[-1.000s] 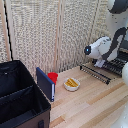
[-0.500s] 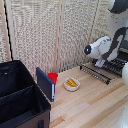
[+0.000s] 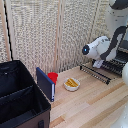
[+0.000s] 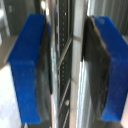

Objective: With care, position your gripper close to the oven tray handle. Make sure to grip the handle tightly. Delicately and attentively pull the tray out from the oven.

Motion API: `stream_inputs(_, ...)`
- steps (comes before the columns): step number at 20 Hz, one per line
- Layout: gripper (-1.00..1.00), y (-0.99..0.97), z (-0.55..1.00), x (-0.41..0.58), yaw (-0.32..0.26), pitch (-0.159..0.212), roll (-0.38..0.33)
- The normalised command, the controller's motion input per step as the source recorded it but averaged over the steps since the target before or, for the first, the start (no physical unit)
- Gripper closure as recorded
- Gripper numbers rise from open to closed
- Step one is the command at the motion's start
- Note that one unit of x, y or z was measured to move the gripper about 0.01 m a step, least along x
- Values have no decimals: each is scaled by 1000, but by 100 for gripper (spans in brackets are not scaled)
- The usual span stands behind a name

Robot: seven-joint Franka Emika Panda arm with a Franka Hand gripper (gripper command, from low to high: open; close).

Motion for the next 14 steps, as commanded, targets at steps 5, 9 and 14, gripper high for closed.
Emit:
stream_inputs(5, 100, 797, 84, 57, 0, 73, 26)
stream_inputs(9, 100, 841, 19, 18, 0, 64, 15)
stream_inputs(14, 100, 959, 59, 23, 0, 58, 26)
